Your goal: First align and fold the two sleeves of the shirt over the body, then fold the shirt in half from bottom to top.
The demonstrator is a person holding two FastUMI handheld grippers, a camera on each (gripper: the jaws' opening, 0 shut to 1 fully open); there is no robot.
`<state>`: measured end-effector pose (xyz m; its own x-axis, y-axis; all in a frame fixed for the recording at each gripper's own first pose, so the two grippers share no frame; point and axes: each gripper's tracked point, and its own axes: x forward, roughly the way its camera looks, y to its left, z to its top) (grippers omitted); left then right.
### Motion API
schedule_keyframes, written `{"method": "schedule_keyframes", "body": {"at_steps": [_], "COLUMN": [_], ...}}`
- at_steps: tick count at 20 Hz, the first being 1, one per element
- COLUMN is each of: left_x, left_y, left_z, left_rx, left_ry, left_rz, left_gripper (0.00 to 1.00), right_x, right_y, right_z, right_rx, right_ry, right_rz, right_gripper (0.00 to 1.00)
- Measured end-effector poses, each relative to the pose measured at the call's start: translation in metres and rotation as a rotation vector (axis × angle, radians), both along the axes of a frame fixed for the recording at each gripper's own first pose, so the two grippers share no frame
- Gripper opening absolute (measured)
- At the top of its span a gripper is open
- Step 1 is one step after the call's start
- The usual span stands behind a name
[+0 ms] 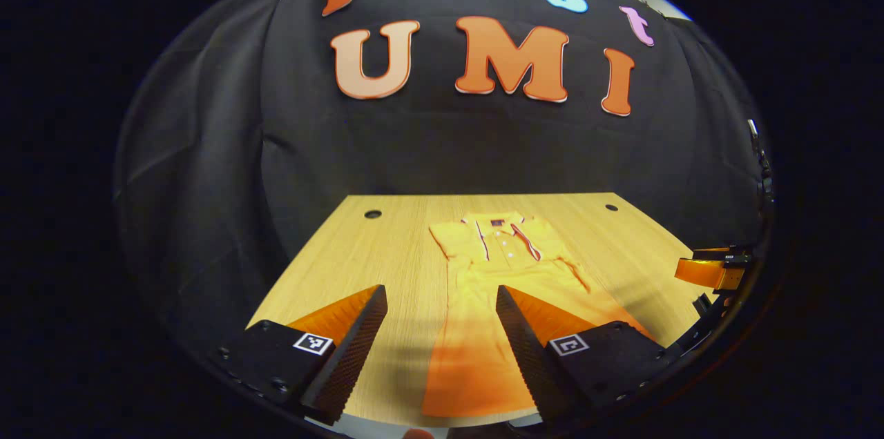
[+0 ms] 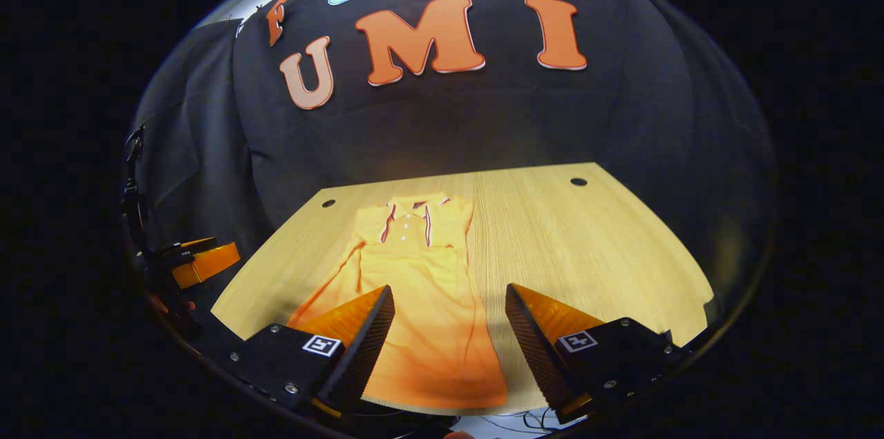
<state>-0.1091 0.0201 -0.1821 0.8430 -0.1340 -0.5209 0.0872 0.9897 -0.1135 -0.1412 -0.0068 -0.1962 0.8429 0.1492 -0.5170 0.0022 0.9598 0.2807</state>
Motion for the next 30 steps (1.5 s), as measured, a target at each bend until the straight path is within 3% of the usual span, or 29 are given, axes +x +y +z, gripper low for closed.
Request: {"method": "schedule_keyframes", "body": {"at_steps": [4,9,13,19,24,30], "left_x": [-0.005,-0.007,-0.007,-0.029,-0.034,-0.034], "left_y": [-0.013,-0.010,-0.010,-0.023,-0.020,-0.032], "left_z": [-0.044,-0.061,-0.059,-0.084,-0.107,-0.105], "left_rx": [-0.116,-0.066,-0.020,-0.015,-0.009,0.077], "left_ry": [0.269,0.475,0.614,0.726,0.804,0.773], "left_rz": [0.015,0.061,0.053,-0.028,-0.026,-0.086], "left_gripper": [0.98,0.98,0.99,0.99,0.99,0.99], "right_x": [-0.014,-0.035,-0.054,-0.073,-0.080,-0.081], "right_y": [0.002,0.007,0.013,0.015,0.009,0.013], "right_z": [-0.041,-0.075,-0.107,-0.137,-0.157,-0.159], "right_rx": [0.024,0.001,-0.018,-0.048,-0.068,-0.162], "right_ry": [0.140,0.272,0.382,0.498,0.559,0.560], "right_rz": [0.004,0.030,0.057,0.075,0.058,0.125], "right_gripper": [0.99,0.99,0.99,0.99,0.99,0.97]}}
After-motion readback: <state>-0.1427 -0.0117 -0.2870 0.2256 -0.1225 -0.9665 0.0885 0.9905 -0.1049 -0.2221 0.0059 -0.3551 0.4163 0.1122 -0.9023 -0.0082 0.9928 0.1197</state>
